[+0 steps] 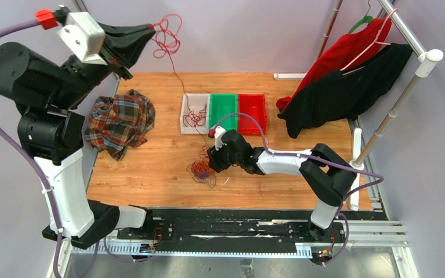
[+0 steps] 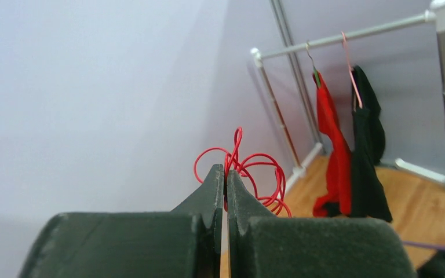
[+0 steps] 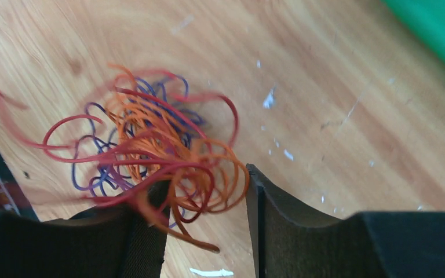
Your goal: Untangle the cables
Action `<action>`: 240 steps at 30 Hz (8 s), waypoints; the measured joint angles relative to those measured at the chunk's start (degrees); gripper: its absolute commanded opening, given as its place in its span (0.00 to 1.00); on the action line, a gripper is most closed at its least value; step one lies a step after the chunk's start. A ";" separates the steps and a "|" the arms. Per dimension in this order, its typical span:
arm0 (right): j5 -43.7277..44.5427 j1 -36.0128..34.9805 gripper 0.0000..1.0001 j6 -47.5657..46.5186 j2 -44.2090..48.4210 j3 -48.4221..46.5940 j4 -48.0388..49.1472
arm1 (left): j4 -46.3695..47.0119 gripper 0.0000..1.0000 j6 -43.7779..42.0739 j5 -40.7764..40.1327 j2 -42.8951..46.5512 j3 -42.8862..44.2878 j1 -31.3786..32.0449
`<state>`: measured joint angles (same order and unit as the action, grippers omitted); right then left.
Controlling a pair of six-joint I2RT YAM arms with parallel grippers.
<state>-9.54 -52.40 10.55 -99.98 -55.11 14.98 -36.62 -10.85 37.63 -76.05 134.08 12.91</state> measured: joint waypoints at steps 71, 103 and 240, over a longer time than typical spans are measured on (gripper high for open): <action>9.97 0.00 0.61 4.72 22.36 19.04 1.09 | 32.04 0.00 -3.78 -27.67 -12.57 -44.02 3.48; 13.49 2.21 0.62 4.46 28.33 20.48 -3.17 | 25.07 0.00 -17.70 -39.06 -32.26 -52.85 7.67; 7.15 -6.49 0.61 6.25 32.98 5.29 5.95 | -22.23 0.01 1.95 5.20 7.96 -47.91 9.05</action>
<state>-2.39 -58.89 16.80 -67.00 -49.82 20.93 -58.85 -8.91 42.83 -68.10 86.17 21.96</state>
